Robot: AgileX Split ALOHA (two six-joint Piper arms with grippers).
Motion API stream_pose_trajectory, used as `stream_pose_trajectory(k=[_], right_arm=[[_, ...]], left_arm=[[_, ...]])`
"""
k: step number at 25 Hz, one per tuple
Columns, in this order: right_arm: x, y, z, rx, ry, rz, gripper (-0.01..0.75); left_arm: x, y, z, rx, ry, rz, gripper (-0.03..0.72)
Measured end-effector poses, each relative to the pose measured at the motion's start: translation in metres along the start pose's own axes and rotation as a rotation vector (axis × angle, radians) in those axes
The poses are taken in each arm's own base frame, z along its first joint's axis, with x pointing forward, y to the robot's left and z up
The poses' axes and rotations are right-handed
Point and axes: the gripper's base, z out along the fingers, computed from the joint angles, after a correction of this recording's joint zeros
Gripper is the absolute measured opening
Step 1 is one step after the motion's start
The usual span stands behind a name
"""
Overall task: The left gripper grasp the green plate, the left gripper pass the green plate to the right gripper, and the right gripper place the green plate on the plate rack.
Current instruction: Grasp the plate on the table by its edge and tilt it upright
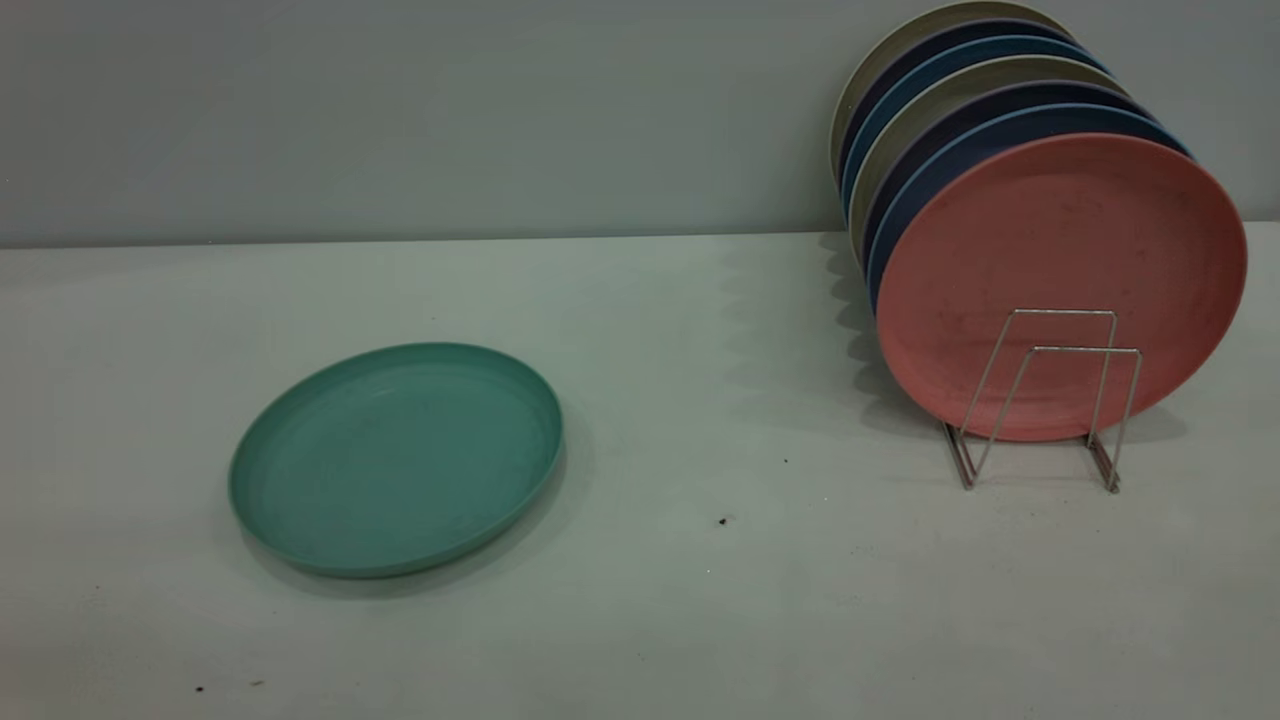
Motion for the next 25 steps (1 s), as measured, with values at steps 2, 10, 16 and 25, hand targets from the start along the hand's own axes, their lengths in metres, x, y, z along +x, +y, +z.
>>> stream_pose_trajectory(k=[2, 10, 16, 25], right_arm=[[-0.008, -0.001, 0.002, -0.007, -0.022, 0.002, 0.241], [-0.046, -0.002, 0.041, -0.127, -0.015, 0.017, 0.335], [-0.064, -0.005, 0.08, -0.189, 0.042, -0.014, 0.372], [-0.068, -0.006, 0.108, -0.235, 0.098, -0.034, 0.373]], left_arm=[[-0.012, -0.001, 0.015, -0.01, 0.057, -0.047, 0.516], [-0.049, -0.01, 0.104, 0.043, 0.293, -0.183, 0.516], [-0.049, -0.018, 0.179, 0.151, 0.421, -0.257, 0.516], [-0.047, -0.018, 0.271, 0.203, 0.463, -0.369, 0.516]])
